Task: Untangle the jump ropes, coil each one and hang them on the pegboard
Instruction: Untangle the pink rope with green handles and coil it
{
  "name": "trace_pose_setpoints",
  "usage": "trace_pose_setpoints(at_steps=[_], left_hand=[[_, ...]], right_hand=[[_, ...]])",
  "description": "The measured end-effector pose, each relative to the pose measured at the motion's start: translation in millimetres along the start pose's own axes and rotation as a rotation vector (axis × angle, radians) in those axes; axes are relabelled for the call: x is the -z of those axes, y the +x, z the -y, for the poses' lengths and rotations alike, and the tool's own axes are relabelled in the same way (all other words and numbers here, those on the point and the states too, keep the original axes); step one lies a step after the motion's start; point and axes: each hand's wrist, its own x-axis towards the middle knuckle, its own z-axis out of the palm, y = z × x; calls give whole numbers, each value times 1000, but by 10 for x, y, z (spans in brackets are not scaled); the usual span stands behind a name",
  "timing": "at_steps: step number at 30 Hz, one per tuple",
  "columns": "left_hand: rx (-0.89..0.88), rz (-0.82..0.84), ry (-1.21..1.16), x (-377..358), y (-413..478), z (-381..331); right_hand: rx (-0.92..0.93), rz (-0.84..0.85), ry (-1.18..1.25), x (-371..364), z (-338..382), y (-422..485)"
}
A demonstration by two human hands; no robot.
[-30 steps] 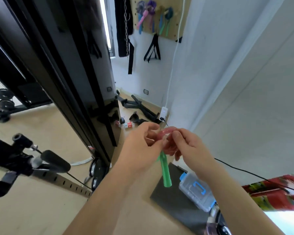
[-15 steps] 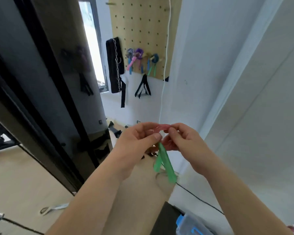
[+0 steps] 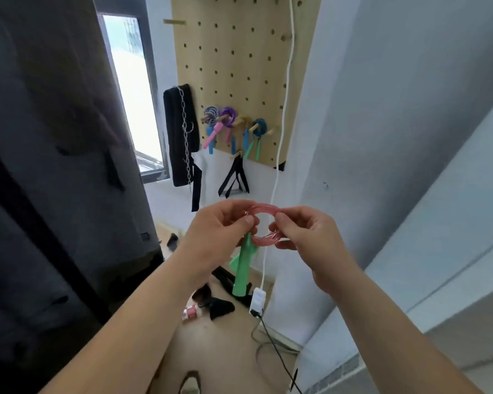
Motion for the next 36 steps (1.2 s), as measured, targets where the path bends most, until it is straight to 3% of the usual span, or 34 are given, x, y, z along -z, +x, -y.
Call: trace_pose_setpoints(at_steps=[6, 17, 25, 36], left_hand=[[-60, 53, 151, 392, 1832, 74], [-121, 91, 384, 624, 4285, 83], [-170, 70, 475, 195, 5453, 266], [-253, 164, 700, -258, 6202, 466]], right_hand=[[87, -115, -262, -374, 43, 1594], [22, -253, -329, -666, 103, 3841], [60, -408, -567, -508, -115, 4969], [-7, -496, -736, -306, -511, 5660]])
